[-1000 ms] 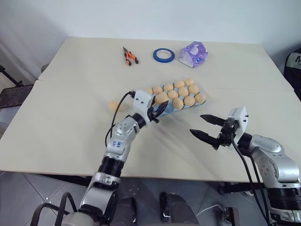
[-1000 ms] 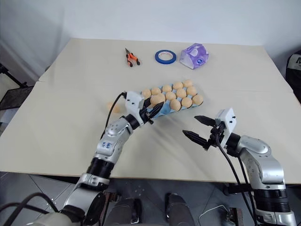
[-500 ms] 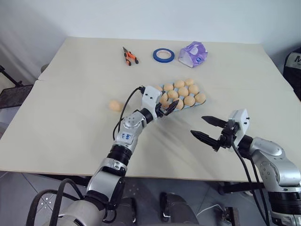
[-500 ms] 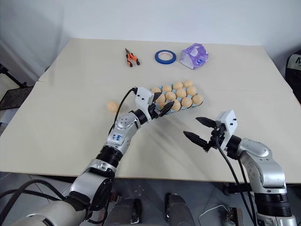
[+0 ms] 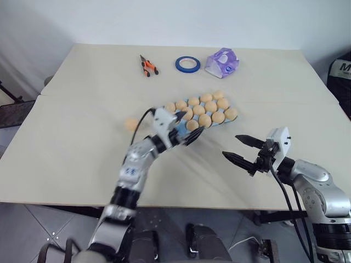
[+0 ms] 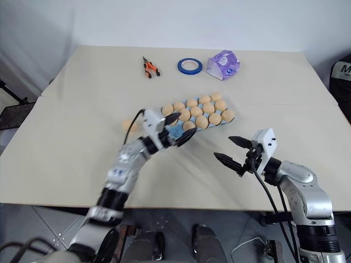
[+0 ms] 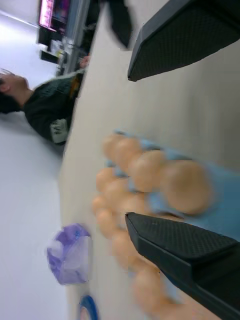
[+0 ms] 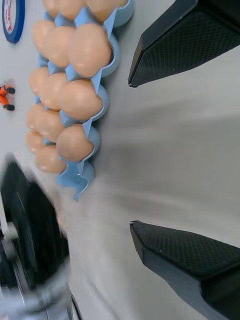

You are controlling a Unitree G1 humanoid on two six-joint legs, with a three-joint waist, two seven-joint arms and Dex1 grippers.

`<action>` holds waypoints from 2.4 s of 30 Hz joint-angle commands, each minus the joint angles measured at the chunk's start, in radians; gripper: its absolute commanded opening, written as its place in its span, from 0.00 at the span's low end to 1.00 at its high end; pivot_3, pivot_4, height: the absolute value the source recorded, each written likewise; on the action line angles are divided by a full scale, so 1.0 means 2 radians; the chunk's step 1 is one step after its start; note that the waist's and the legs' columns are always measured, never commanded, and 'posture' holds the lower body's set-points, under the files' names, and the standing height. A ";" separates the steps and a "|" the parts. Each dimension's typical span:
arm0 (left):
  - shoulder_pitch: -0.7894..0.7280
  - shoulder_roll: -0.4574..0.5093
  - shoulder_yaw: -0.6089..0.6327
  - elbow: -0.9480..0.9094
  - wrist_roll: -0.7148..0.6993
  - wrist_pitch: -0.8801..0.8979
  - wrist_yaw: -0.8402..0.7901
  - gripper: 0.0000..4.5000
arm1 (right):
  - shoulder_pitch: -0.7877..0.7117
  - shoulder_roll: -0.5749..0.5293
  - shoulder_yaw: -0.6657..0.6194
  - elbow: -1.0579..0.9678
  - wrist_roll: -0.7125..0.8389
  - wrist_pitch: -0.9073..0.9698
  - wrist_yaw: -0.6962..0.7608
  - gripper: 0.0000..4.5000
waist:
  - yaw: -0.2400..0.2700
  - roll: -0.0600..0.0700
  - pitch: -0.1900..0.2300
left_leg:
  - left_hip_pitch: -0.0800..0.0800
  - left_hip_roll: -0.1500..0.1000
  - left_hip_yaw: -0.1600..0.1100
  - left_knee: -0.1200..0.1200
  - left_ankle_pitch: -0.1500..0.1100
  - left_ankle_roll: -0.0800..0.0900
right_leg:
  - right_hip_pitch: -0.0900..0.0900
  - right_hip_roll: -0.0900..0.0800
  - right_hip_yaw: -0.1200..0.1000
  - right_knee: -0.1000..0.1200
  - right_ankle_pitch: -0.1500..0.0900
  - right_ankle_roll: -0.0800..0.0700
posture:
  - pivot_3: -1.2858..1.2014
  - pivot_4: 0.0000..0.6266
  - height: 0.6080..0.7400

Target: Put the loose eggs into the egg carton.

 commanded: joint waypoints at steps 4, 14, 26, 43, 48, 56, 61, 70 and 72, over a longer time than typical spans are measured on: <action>0.105 0.074 0.053 -0.134 -0.059 0.065 -0.027 0.99 | -0.005 0.000 -0.008 -0.008 0.010 -0.007 0.009 1.00 | 0.000 0.000 0.000 | 0.000 0.000 0.000 0.001 0.000 0.000 | 0.001 -0.001 0.000 0.000 0.000 0.000 | 0.52 0.24 1.00; 0.177 0.157 0.185 -0.128 -0.100 0.072 -0.021 0.99 | -0.021 -0.003 -0.004 0.009 0.007 -0.008 0.025 1.00 | 0.001 0.001 0.000 | 0.000 0.000 0.000 0.000 0.000 0.000 | 0.000 -0.001 0.000 -0.001 0.000 -0.002 | 0.52 0.24 1.00; 0.156 0.181 0.215 -0.093 -0.096 0.067 -0.005 0.99 | -0.022 -0.003 -0.007 0.011 0.010 -0.020 0.046 1.00 | 0.002 0.001 0.000 | 0.000 0.000 0.000 -0.002 -0.001 -0.002 | 0.000 -0.002 -0.001 -0.002 0.000 -0.002 | 0.52 0.24 1.00; -0.127 0.152 0.119 0.298 -0.003 -0.079 -0.057 0.99 | -0.035 -0.003 -0.006 0.014 0.004 -0.014 0.037 1.00 | 0.004 0.001 0.000 | -0.001 0.000 0.000 -0.002 0.000 0.000 | -0.001 -0.002 -0.002 -0.003 0.000 -0.001 | 0.52 0.24 1.00; -0.173 0.146 0.106 0.395 0.023 -0.108 -0.057 0.99 | -0.030 -0.005 -0.010 0.010 0.004 -0.013 0.032 1.00 | 0.005 0.001 0.000 | -0.001 0.000 0.001 -0.002 0.000 0.000 | -0.001 -0.001 -0.002 -0.002 0.000 -0.001 | 0.52 0.24 1.00; -0.194 0.140 0.099 0.449 0.038 -0.136 -0.074 0.55 | -0.026 -0.005 -0.012 0.008 0.005 -0.012 0.024 1.00 | 0.006 0.001 0.000 | -0.001 0.000 0.000 0.000 0.000 0.000 | -0.001 -0.001 -0.002 -0.001 0.001 -0.001 | 0.52 0.24 1.00; -0.205 0.135 0.091 0.413 0.035 -0.137 -0.103 0.53 | -0.024 -0.005 -0.012 0.006 0.006 -0.012 0.021 1.00 | 0.006 0.001 0.000 | -0.001 0.000 0.000 0.000 0.000 0.000 | -0.001 -0.001 -0.002 -0.001 0.001 -0.001 | 0.52 0.24 1.00; -0.251 0.091 0.050 0.360 0.040 -0.115 -0.181 0.53 | -0.024 0.000 -0.007 0.007 0.004 -0.013 0.012 1.00 | 0.006 0.001 0.000 | -0.001 0.000 0.001 0.000 0.000 0.000 | -0.001 -0.001 -0.002 -0.001 0.001 -0.001 | 0.52 0.24 1.00; -0.267 0.081 0.044 0.374 0.043 -0.120 -0.189 0.53 | -0.023 0.001 -0.007 0.006 0.003 -0.014 0.010 1.00 | 0.006 0.001 0.000 | -0.001 0.000 0.000 0.001 0.000 0.000 | -0.001 0.000 -0.002 -0.001 0.001 -0.001 | 0.52 0.24 1.00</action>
